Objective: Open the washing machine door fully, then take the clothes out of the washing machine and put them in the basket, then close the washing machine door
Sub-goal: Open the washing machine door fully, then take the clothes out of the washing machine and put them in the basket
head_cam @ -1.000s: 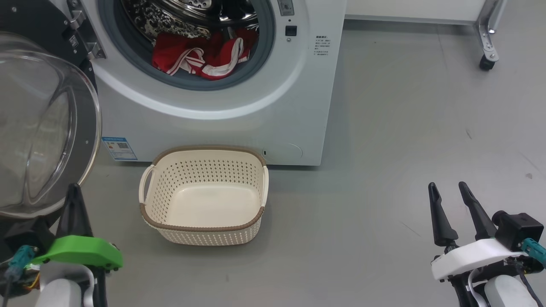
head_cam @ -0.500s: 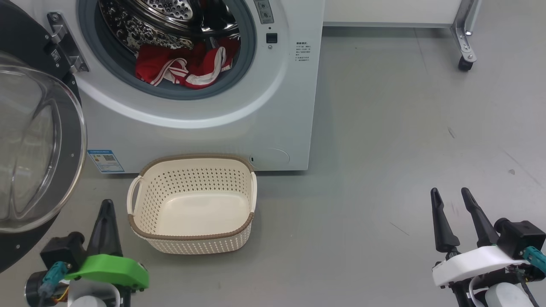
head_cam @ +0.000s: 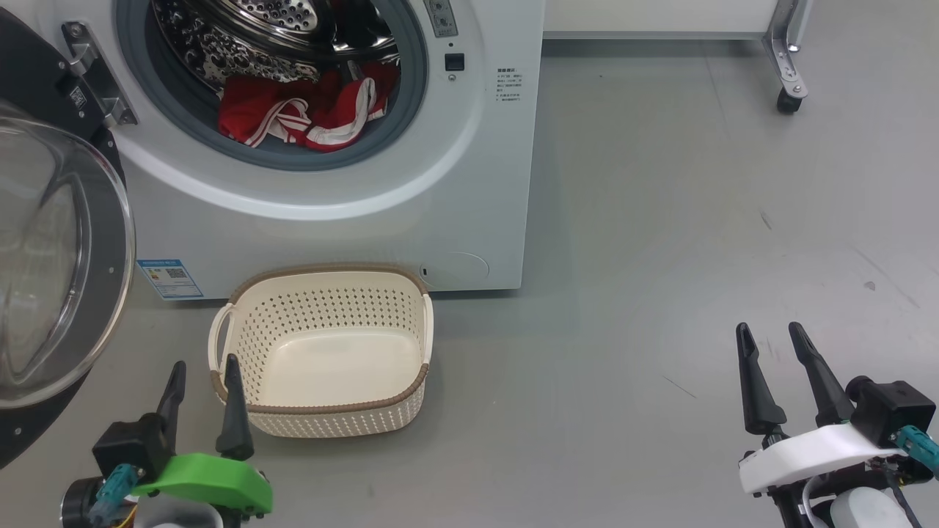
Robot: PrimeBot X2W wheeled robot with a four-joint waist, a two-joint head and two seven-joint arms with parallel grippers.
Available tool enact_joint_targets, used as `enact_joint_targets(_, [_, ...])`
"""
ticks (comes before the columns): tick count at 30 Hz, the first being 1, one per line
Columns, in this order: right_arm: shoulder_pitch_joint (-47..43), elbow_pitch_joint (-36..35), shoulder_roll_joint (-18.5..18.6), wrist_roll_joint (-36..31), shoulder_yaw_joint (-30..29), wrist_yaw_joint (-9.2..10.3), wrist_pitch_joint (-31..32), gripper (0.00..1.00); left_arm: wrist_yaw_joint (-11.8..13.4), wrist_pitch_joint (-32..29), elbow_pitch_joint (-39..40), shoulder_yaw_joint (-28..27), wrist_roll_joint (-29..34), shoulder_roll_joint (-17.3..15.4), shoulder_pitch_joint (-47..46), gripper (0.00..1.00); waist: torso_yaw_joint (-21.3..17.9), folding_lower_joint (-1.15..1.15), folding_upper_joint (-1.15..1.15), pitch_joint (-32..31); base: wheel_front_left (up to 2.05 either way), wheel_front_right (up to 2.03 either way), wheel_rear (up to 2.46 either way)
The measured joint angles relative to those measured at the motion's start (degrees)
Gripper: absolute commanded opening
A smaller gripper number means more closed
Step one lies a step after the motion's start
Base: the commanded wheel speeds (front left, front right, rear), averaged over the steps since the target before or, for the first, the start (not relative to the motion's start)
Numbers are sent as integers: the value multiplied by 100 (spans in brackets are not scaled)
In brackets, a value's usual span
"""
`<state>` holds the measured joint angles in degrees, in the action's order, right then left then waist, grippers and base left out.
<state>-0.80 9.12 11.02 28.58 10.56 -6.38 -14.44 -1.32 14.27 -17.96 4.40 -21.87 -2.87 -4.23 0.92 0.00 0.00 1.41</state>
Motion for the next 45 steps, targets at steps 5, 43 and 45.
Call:
enact_joint_targets(5, [-34, 0, -5, -11, 0, 0, 1, 100, -8, 0, 63, 113, 30, 12, 12, 100, -33, 0, 0, -1, 0, 0, 0])
enact_joint_targets(43, [-87, -52, -21, -101, -75, -1, 0, 100, -8, 2, 198, 279, -64, 27, 142, 100, -71, 0, 0, 116, 0, 0, 0])
enact_joint_targets(45, [-87, -58, -22, -102, -81, -1, 0, 100, -8, 2, 198, 282, -64, 29, 142, 100, -73, 0, 0, 118, 0, 0, 0])
